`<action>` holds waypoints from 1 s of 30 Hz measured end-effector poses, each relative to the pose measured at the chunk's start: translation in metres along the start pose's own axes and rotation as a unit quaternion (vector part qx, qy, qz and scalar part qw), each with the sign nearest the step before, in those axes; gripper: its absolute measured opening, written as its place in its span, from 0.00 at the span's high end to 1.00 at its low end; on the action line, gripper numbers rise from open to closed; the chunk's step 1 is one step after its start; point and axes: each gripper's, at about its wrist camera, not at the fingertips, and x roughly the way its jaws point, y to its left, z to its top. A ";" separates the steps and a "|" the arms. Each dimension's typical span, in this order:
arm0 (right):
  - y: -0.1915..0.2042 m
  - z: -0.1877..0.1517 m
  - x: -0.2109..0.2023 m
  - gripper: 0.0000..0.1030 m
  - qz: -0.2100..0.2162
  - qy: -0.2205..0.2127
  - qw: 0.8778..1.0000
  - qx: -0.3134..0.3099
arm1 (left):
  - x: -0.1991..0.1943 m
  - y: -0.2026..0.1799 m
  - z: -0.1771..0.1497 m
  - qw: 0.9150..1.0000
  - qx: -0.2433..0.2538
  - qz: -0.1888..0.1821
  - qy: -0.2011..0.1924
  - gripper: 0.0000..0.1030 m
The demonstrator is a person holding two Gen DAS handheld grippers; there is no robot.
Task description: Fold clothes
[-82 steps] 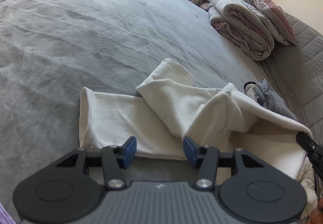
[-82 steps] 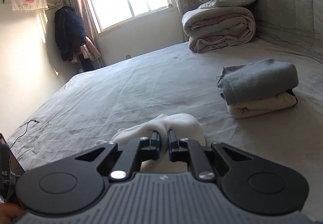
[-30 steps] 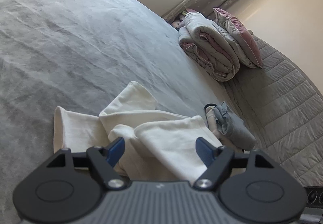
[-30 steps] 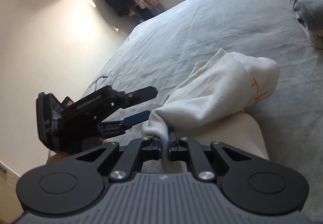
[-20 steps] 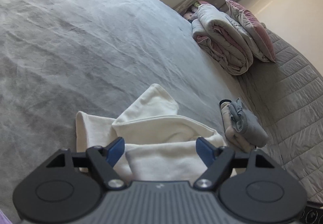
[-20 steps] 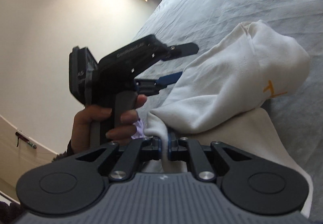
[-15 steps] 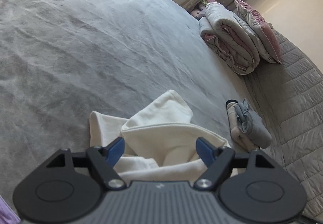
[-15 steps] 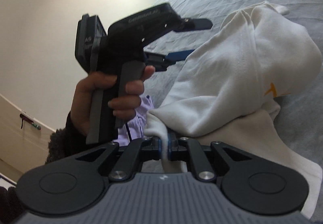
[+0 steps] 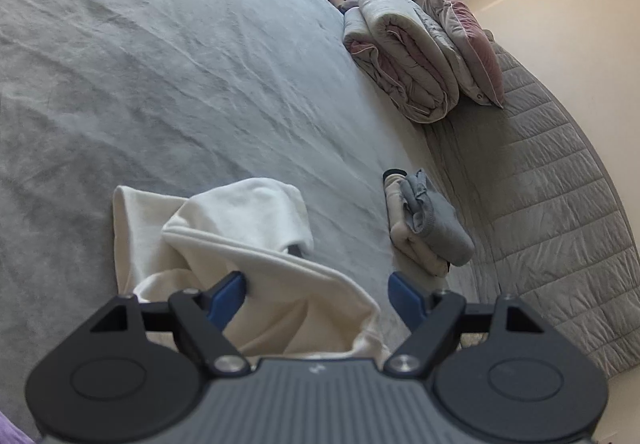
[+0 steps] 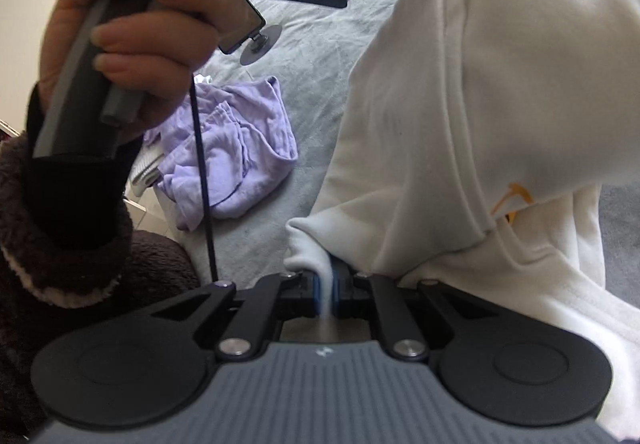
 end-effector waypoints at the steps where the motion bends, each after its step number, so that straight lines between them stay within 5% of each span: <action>1: 0.000 0.001 0.000 0.90 -0.003 0.000 1.000 -0.003 | 0.002 -0.001 -0.001 1.000 0.003 0.008 -0.002 0.25; 3: 0.002 0.003 0.001 0.90 -0.008 0.000 1.000 -0.008 | 0.004 -0.003 -0.004 1.000 0.011 0.023 -0.007 0.35; 5: 0.006 0.003 -0.004 0.88 -0.007 -0.004 1.000 -0.015 | -0.001 -0.002 -0.007 0.999 0.025 0.041 -0.010 0.63; 8: 0.008 0.003 -0.009 0.86 -0.002 -0.011 1.000 -0.029 | -0.008 -0.001 -0.012 0.997 0.047 0.067 -0.014 0.88; 10: 0.009 0.005 -0.013 0.81 0.009 -0.011 0.999 -0.040 | -0.012 0.000 -0.015 0.994 0.062 0.085 -0.017 0.90; 13: 0.008 0.007 -0.022 0.54 0.041 -0.015 0.998 -0.044 | -0.019 0.001 -0.020 0.990 0.083 0.111 -0.022 0.91; 17: 0.007 0.012 -0.046 0.45 0.083 -0.052 0.994 -0.047 | -0.041 0.011 -0.027 0.987 0.098 0.127 -0.028 0.98; 22: -0.013 0.021 -0.076 0.40 0.123 -0.120 0.985 -0.002 | -0.073 0.024 -0.034 0.978 0.115 0.164 -0.054 1.00; 30: -0.069 0.036 -0.108 0.40 0.105 -0.218 0.962 0.125 | -0.084 0.045 -0.034 0.985 0.076 0.147 -0.046 0.93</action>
